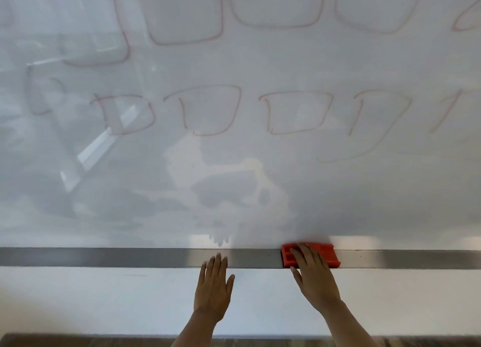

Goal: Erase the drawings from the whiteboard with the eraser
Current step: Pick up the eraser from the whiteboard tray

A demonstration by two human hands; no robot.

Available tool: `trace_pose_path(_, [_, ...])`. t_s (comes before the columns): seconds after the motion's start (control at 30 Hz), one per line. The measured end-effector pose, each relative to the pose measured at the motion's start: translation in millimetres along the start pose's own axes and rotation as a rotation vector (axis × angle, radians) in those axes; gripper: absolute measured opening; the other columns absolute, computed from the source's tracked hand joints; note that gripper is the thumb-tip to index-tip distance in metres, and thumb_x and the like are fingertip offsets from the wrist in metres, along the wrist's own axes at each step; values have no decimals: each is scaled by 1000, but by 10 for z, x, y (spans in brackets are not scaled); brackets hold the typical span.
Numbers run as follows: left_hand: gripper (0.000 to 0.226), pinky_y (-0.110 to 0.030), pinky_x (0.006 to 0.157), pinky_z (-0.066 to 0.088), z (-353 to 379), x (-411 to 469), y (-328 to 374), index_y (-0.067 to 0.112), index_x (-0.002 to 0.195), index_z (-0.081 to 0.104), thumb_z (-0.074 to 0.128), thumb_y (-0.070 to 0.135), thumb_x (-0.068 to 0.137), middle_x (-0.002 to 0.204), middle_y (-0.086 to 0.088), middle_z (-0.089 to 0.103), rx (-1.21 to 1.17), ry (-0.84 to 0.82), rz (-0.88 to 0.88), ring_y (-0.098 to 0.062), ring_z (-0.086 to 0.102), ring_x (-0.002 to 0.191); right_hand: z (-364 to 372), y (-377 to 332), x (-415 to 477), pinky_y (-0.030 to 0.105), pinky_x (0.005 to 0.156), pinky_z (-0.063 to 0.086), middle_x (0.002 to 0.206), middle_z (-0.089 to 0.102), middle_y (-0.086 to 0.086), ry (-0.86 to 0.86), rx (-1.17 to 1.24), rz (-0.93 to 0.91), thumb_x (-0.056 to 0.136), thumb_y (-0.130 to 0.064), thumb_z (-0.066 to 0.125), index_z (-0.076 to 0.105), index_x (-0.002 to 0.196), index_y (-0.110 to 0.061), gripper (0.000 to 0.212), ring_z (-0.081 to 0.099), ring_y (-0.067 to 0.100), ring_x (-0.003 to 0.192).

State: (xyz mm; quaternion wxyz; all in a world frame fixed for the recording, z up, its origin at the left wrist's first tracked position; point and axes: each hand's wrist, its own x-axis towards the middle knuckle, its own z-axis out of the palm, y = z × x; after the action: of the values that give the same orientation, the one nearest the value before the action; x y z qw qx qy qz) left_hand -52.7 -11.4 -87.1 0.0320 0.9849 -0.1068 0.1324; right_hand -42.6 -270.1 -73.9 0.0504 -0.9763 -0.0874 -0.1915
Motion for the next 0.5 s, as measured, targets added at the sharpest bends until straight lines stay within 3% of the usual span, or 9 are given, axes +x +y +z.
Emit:
trace_pose_path(0.07, [84,-29,112,6,41,-11,-5,8,99,77,-2,35,105,109,-9,72,26,20,-9,-23,71,96,18,51,46,37,82,55,108,66,3,7,32,-30,101,-42,28,71,103,-15,51,66,24,98])
trace_pose_path(0.13, [84,-29,113,6,51,-15,4,7,98,77,-2,36,104,107,-9,73,47,16,0,-22,72,95,-10,113,102,34,77,55,105,64,2,29,65,-45,81,-34,71,69,94,-17,22,66,24,94])
trace_pose_path(0.2, [85,-28,114,5,41,-1,2,7,96,77,-2,36,104,105,-9,73,52,1,0,-22,69,99,-12,157,155,34,76,55,107,63,3,-6,98,-47,62,-28,88,67,89,-18,36,65,23,95])
trace_pose_path(0.33, [85,-28,115,2,33,11,14,6,93,77,-1,37,105,102,-9,74,8,34,-6,-19,45,107,-48,174,166,32,90,49,118,60,3,95,189,-6,74,-24,81,64,100,-15,32,60,22,105])
trace_pose_path(0.5, [84,-27,112,8,-39,96,20,6,94,77,0,37,105,102,-8,74,-5,139,-50,-25,64,103,-221,96,279,34,93,46,122,57,8,302,469,142,87,-22,62,58,114,-5,33,57,26,107])
